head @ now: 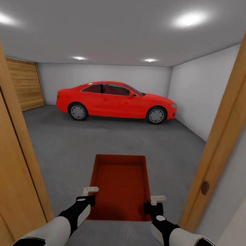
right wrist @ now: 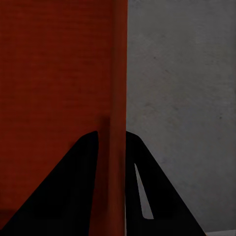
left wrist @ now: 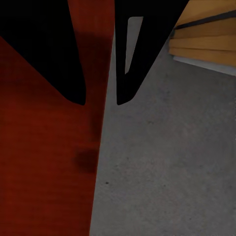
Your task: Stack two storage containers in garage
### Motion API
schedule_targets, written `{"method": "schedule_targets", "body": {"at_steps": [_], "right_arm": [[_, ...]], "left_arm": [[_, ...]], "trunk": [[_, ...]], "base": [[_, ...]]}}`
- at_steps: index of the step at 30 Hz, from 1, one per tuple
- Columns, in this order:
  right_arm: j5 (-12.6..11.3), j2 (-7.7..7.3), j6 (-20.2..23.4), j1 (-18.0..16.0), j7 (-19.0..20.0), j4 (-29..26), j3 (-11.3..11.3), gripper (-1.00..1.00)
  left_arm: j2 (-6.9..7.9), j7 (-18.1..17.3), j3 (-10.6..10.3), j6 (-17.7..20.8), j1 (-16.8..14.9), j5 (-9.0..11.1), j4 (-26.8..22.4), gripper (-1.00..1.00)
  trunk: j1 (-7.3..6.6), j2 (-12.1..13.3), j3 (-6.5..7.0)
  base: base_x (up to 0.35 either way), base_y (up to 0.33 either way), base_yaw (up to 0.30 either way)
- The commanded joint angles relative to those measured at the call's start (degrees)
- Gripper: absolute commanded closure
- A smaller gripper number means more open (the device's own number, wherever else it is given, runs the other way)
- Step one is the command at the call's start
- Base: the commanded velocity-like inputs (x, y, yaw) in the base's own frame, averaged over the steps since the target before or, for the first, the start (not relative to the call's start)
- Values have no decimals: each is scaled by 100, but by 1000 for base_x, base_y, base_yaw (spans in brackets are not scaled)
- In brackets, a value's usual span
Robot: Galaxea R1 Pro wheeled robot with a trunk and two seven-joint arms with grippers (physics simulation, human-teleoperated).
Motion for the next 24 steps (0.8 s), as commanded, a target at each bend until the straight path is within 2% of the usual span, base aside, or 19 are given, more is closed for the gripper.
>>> {"method": "schedule_targets", "body": {"at_steps": [1, 9, 24], "right_arm": [[52, -2, 13, 0, -5, -14, -189, 100], [52, -2, 17, 0, -4, -14, -189, 100], [52, -2, 13, 0, -3, -14, -189, 100]], "left_arm": [[349, 49, 260, 39, -7, 213, -31, 100], [349, 49, 267, 39, -8, 213, -33, 100], [349, 57, 268, 39, -9, 213, -43, 100]], "trunk": [[1, -6, -8], [1, -6, -8], [1, -6, -8]], "base": [[0, 7, 0], [57, 2, 0], [303, 0, 0]]}}
